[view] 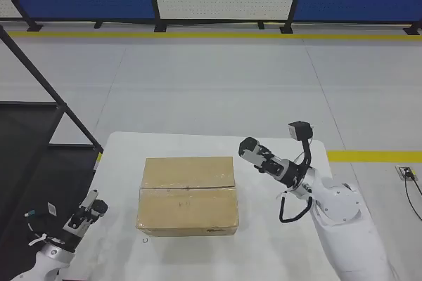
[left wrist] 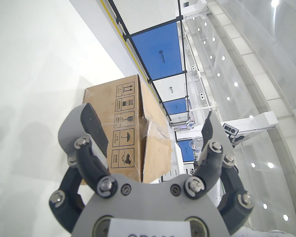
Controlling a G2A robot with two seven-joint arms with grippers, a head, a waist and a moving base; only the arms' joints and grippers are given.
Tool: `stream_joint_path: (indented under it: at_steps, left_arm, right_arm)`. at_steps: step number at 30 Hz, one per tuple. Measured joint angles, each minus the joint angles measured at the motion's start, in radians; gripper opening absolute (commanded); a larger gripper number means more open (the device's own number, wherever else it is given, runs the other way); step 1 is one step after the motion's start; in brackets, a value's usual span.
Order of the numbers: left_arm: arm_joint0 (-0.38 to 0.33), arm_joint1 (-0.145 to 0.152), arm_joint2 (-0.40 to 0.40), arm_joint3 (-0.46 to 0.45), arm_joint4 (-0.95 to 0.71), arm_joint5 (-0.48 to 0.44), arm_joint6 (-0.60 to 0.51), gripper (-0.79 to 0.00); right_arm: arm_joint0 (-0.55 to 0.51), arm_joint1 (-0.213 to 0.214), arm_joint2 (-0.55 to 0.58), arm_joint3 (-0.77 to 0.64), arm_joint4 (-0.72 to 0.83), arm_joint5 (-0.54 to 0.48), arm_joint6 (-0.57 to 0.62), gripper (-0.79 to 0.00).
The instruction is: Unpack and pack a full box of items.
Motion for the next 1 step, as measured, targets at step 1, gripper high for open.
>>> stream_joint_path:
  at_steps: [1]
  left_arm:
    - [0.000, 0.000, 0.000, 0.000, 0.000, 0.000, 0.000, -0.001]
  right_arm:
    - [-0.013, 0.001, 0.007, -0.008, -0.001, 0.007, -0.007, 0.000]
